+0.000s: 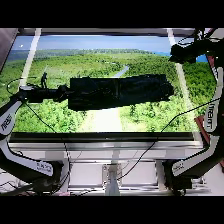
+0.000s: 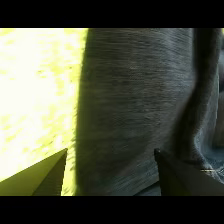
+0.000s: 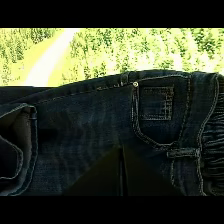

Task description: Fold the clothes and pants, and hang the long-sleeved shirts on hangers.

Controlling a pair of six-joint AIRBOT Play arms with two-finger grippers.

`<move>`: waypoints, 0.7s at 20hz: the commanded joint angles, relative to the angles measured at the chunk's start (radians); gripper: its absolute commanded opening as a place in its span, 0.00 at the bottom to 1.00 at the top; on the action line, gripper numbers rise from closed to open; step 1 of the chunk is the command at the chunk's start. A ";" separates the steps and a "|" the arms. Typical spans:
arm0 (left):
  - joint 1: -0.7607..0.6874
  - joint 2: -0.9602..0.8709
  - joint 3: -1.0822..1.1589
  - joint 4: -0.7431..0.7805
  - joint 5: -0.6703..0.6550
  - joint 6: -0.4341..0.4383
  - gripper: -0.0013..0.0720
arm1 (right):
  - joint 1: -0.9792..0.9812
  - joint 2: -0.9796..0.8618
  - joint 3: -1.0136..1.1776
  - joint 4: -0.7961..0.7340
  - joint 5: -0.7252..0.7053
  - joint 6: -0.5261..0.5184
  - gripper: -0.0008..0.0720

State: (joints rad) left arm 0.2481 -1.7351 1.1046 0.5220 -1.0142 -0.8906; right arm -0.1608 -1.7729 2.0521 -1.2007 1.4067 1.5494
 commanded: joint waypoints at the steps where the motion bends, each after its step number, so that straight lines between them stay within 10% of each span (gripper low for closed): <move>1: -0.089 -0.018 0.030 0.001 0.029 0.043 0.82 | 0.000 0.000 0.000 0.019 -0.011 0.000 0.07; 4: -0.148 -0.018 0.059 -0.001 0.111 -0.047 0.07 | 0.000 0.000 0.000 0.035 -0.010 0.000 0.07; 14: -0.184 0.015 0.761 0.411 -0.547 -0.682 0.05 | 0.000 -0.003 -0.114 0.142 0.058 -0.108 0.07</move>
State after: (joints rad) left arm 0.0780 -1.7275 1.6508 0.7921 -1.3304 -1.3624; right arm -0.1612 -1.7741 1.9854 -1.1221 1.4410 1.4830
